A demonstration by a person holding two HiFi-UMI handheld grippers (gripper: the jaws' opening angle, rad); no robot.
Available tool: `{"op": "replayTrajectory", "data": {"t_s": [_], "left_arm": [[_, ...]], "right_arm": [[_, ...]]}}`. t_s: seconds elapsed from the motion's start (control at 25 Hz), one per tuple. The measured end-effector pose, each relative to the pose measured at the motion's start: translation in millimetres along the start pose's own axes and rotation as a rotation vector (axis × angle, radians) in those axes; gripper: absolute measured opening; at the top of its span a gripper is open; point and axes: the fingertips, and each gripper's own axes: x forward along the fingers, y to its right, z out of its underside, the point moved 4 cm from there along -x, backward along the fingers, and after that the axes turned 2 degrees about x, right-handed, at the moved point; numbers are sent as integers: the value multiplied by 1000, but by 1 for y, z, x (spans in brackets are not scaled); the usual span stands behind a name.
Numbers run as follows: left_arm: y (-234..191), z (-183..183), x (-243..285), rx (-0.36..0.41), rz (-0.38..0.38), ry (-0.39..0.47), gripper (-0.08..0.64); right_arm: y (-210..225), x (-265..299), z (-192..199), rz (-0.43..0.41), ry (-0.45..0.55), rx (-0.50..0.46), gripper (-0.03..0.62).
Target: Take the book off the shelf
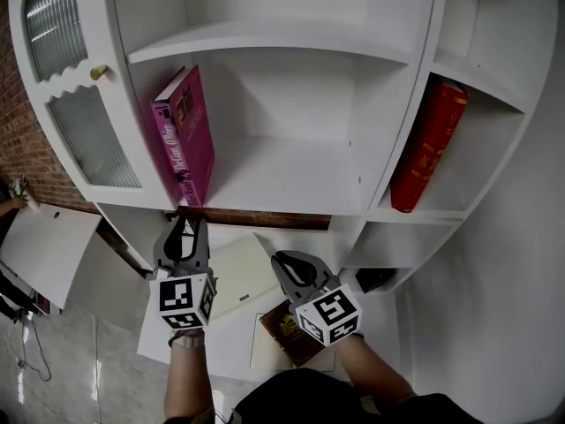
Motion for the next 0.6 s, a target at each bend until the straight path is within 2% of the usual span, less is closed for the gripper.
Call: {"op": "replayTrajectory", "data": {"t_s": [0.4,0.6], "left_arm": [[-15,-18,36,-5,-24,9,206],[-20,-25,54,2,-45,30,219]], "right_arm": [[8,6,-11,36,6,-33,28],[13,5,-16,52,12,-38,28]]}}
